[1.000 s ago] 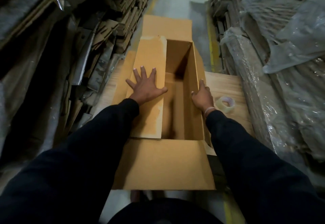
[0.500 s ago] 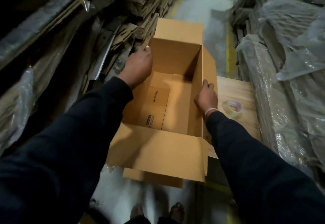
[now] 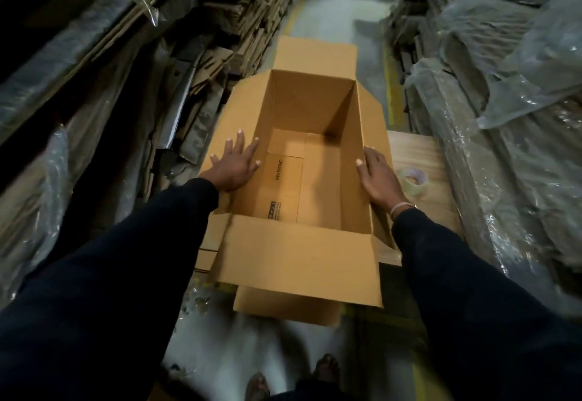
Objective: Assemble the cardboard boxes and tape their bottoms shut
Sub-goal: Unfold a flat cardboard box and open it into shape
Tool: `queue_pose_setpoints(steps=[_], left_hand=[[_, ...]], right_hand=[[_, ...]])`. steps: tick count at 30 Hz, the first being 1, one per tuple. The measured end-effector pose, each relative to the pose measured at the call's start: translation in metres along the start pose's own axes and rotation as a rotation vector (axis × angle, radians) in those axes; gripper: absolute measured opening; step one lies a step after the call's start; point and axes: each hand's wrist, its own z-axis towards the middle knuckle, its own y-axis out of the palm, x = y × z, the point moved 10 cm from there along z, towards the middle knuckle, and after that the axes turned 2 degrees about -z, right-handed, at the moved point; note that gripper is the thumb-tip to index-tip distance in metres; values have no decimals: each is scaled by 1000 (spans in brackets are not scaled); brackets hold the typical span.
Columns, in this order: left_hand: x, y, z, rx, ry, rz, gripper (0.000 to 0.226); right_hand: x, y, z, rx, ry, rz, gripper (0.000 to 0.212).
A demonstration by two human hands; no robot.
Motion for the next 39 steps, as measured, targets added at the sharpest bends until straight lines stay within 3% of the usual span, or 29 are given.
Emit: queue_pose_setpoints(steps=[3, 5, 7, 10, 12, 17, 20, 23, 24, 26, 28, 31, 33, 39], left_hand=[[-7, 1, -3, 119, 43, -157, 70], [-10, 0, -3, 140, 62, -175, 71], [-10, 1, -2, 139, 94, -178, 71], [-5, -3, -1, 167, 155, -155, 71], [5, -9, -1, 195, 213, -189, 70], [18, -24, -8, 311, 266, -434, 58], [2, -30, 2, 345, 175, -673, 34], [-22, -30, 11, 358, 30, -1092, 52], [-21, -31, 10, 378, -4, -1129, 58], [-7, -39, 5, 422, 10, -887, 60], [18, -44, 3, 471, 62, -434, 53], [59, -26, 19, 384, 131, 35, 65], [69, -8, 39, 291, 99, 159, 74], [74, -27, 85, 348, -50, 129, 73]], right_hand=[[5, -19, -32, 1, -8, 96, 47], [12, -21, -55, -79, -3, 147, 54], [17, -14, -79, -239, -35, 131, 74], [29, 9, -113, -510, -95, -113, 125], [34, 22, -124, -546, -103, -156, 144], [26, 12, -117, -241, 2, 212, 120], [19, 5, -115, -97, 63, 387, 87], [11, 8, -111, 38, 64, 383, 83], [11, 12, -108, 55, 70, 352, 86], [10, 22, -100, 59, 89, 301, 92], [6, 31, -85, 36, 78, 234, 97], [-4, 30, -51, 17, 44, 90, 100], [-7, 29, -21, -3, 39, 45, 98], [-10, 27, 89, -57, -50, -124, 88]])
